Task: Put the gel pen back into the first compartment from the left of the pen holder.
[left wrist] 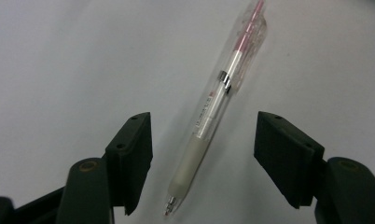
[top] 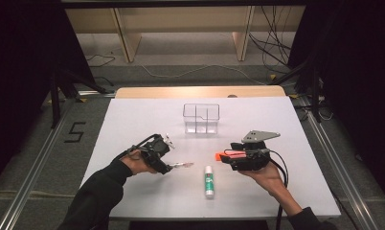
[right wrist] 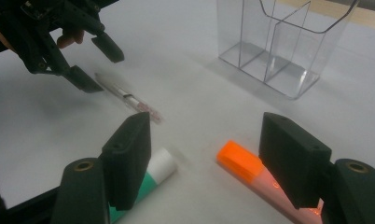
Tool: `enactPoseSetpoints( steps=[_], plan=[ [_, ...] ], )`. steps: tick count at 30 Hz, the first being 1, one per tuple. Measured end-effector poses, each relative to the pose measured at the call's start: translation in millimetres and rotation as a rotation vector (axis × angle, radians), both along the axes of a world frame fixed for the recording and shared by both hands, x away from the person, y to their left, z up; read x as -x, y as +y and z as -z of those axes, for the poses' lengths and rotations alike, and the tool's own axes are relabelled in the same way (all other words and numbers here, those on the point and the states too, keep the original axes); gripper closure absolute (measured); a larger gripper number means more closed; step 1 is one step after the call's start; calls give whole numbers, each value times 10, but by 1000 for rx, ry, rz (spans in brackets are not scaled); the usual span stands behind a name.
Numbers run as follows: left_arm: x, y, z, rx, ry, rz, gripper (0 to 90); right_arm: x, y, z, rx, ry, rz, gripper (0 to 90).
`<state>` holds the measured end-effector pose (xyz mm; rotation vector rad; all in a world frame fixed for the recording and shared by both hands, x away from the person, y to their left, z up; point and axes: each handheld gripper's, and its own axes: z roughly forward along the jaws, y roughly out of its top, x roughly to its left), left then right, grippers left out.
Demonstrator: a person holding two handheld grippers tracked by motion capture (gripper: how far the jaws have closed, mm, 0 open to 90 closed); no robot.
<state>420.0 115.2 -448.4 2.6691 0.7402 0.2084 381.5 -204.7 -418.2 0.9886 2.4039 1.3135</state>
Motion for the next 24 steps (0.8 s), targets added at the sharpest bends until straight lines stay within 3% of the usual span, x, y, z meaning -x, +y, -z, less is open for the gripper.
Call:
enactPoseSetpoints(
  steps=[4, 18, 20, 24],
  plan=[
    [-24, -29, 63, -28, 9, 20, 402, 6, -5, -7, -1, -3, 2, 350],
    [-67, -67, 124, -22, 40, 37, 544, 8, 4, -3, 4, 1, 0, 350],
    [-84, -75, 126, -46, 44, 54, 562, 9, 10, 1, 6, 3, -2, 351],
    [-83, -95, 143, -52, 49, 58, 600, 12, 18, 1, 10, 6, -6, 351]
  ],
)
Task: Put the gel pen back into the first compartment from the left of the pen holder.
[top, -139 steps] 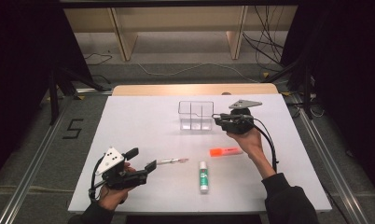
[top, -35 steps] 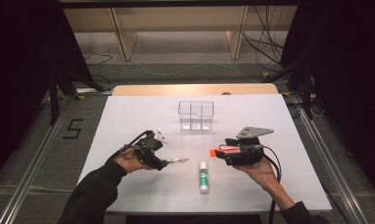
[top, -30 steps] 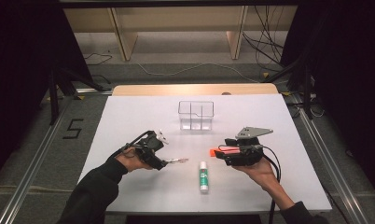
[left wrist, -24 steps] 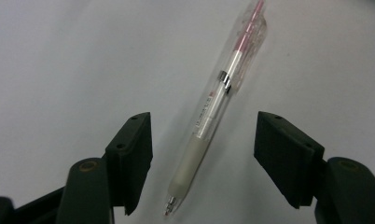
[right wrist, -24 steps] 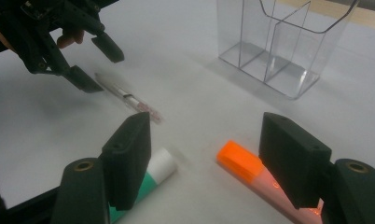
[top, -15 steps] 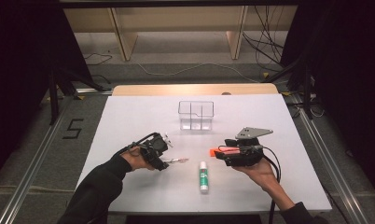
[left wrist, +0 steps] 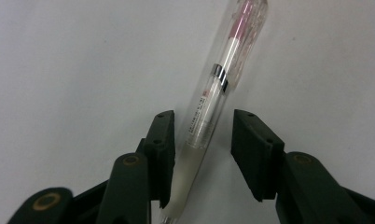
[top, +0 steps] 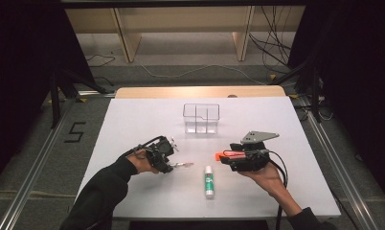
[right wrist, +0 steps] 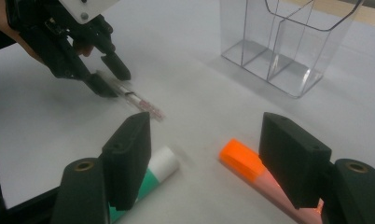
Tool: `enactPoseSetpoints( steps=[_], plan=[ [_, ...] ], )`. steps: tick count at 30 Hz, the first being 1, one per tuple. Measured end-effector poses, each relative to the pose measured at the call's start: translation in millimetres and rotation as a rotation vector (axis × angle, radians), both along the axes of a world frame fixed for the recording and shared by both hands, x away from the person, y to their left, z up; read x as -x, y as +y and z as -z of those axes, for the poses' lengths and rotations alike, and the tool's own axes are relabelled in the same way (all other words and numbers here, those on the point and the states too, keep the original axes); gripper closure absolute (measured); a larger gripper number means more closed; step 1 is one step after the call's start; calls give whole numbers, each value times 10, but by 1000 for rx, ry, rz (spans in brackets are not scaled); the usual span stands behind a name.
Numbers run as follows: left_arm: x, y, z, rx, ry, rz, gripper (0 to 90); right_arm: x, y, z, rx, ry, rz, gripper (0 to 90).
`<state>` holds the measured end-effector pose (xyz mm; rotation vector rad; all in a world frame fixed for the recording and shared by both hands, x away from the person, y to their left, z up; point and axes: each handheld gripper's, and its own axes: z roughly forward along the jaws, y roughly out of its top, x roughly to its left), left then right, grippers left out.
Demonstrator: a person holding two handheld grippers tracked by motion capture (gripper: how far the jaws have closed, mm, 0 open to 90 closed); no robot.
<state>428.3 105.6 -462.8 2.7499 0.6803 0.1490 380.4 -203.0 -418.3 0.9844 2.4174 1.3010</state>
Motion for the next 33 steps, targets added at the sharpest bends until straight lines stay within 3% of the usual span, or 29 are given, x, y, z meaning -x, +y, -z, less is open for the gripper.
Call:
enactPoseSetpoints(
  steps=[3, 7, 11, 15, 20, 27, 29, 33],
  plan=[
    [-11, -7, -11, -24, 4, 16, 614, -4, 1, 3, -2, -2, 0, 351],
    [-2, -37, -7, -25, 2, 12, 648, -2, 1, 0, -2, -1, -1, 351],
    [-10, -60, -20, -64, 9, 44, 679, -4, 2, 3, -3, -1, -1, 352],
    [-2, -90, -23, -75, 19, 63, 731, -13, 4, 10, -4, 5, -2, 352],
    [-13, -77, -27, -66, 37, 66, 788, 1, 9, 2, -8, -4, -15, 354],
    [-27, -41, -21, -9, 68, 38, 792, 6, 22, -1, -5, -6, -19, 354],
    [-30, -34, -51, -15, 74, 47, 792, 10, 26, -5, -8, -14, -24, 354],
    [1, -41, -165, 37, 80, 21, 792, 36, 50, -18, -2, -31, -32, 353]
  ],
)
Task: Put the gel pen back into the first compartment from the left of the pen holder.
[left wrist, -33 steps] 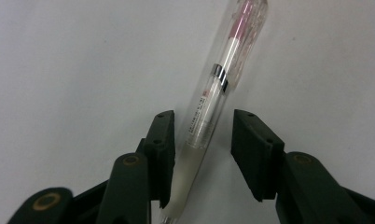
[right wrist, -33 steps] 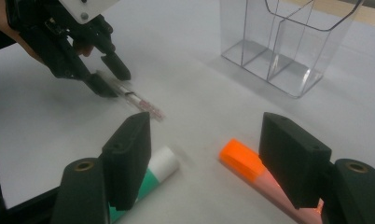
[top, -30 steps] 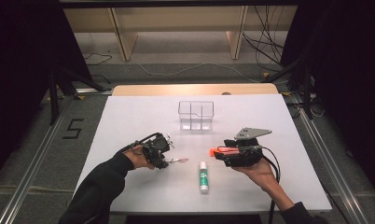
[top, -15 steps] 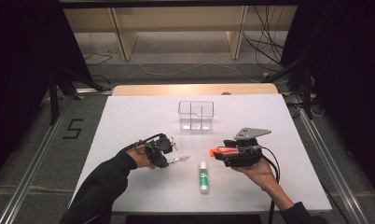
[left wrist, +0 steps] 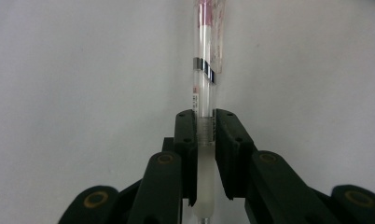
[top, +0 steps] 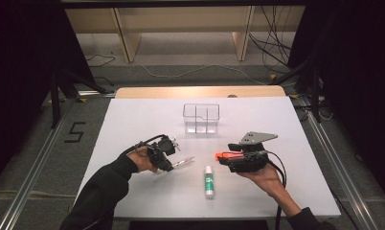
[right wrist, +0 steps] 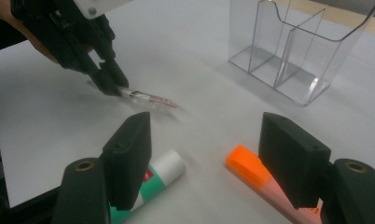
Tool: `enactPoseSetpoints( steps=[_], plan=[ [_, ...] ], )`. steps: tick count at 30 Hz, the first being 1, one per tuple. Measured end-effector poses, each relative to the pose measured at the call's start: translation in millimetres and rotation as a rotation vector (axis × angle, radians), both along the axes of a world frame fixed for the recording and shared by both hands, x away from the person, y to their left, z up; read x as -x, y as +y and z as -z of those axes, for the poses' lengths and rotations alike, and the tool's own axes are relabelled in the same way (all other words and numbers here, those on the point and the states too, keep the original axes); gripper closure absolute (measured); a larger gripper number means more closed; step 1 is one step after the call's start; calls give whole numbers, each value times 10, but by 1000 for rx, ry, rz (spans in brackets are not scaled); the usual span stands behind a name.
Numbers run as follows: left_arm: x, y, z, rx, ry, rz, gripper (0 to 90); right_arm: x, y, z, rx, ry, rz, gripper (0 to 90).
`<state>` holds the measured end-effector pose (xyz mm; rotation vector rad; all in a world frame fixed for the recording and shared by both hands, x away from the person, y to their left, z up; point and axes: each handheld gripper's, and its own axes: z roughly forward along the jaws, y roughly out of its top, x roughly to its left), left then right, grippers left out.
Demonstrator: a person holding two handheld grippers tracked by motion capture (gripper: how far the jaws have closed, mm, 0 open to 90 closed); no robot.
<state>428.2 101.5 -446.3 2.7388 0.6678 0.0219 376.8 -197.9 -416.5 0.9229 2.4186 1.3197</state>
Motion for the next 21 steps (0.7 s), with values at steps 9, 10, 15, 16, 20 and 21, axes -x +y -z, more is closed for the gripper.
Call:
enactPoseSetpoints(
  steps=[9, 10, 15, 16, 20, 21],
  plan=[
    [83, -45, -249, 0, -2, 42, 792, 77, 94, -24, 8, -44, -40, 330],
    [96, -62, -269, 2, -1, 44, 792, 92, 113, -31, 13, -56, -46, 327],
    [125, -141, -348, 7, 15, 68, 792, 155, 198, -36, 48, -110, -79, 308],
    [128, -164, -372, 9, 19, 69, 792, 167, 215, -35, 57, -121, -87, 304],
    [136, -255, -433, 21, 26, 85, 792, 237, 288, -36, 93, -167, -111, 288],
    [148, -282, -446, 13, 24, 99, 792, 243, 296, -35, 96, -172, -117, 287]
  ],
)
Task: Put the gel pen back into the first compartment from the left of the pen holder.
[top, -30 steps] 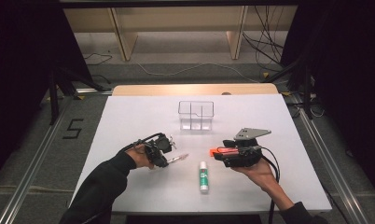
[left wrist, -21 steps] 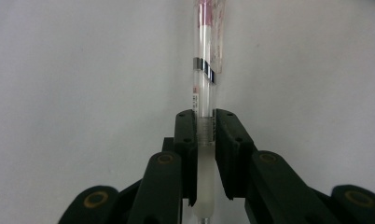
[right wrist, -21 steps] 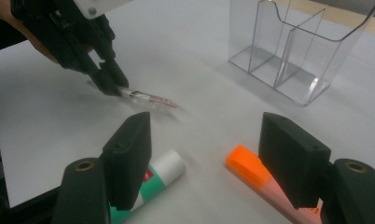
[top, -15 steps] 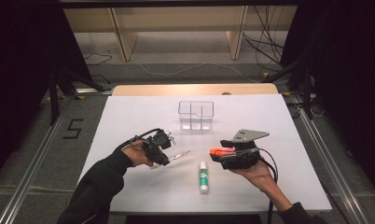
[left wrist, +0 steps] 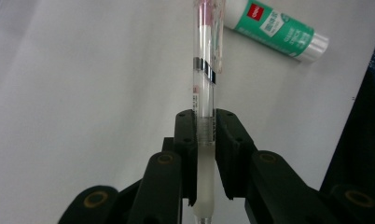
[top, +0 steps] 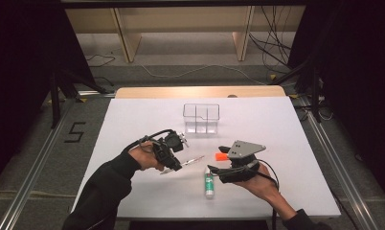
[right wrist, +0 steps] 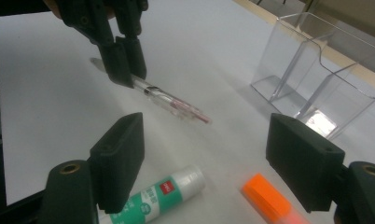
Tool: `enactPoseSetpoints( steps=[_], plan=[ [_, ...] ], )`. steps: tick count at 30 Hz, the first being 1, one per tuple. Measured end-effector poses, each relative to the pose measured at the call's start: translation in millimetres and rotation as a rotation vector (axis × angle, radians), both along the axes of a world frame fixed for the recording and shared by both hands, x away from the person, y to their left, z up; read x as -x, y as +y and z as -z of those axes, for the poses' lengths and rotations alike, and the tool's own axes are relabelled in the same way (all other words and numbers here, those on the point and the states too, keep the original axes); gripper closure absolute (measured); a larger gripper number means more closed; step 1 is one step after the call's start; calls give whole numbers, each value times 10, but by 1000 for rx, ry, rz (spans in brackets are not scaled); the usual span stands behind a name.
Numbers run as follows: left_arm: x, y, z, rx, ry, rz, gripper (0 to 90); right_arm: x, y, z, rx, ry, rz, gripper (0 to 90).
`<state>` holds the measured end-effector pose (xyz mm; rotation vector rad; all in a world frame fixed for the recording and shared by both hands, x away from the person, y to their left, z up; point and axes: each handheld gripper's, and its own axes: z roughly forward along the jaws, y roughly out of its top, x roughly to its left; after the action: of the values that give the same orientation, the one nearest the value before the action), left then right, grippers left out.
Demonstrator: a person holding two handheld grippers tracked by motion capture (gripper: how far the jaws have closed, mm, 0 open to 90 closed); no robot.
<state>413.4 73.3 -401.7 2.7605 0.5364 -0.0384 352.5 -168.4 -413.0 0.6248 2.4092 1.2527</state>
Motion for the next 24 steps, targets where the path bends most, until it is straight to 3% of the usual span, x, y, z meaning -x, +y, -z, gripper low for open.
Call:
enactPoseSetpoints(
  steps=[5, 9, 24],
  plan=[
    [1, -61, -56, -12, -1, 32, 791, 51, 46, 6, 22, -40, -22, 279],
    [2, -108, -68, 2, -4, 25, 791, 82, 85, 5, 43, -64, -27, 261],
    [15, -210, -107, -24, 0, 57, 791, 192, 227, 47, 148, -162, -58, 243]
  ],
)
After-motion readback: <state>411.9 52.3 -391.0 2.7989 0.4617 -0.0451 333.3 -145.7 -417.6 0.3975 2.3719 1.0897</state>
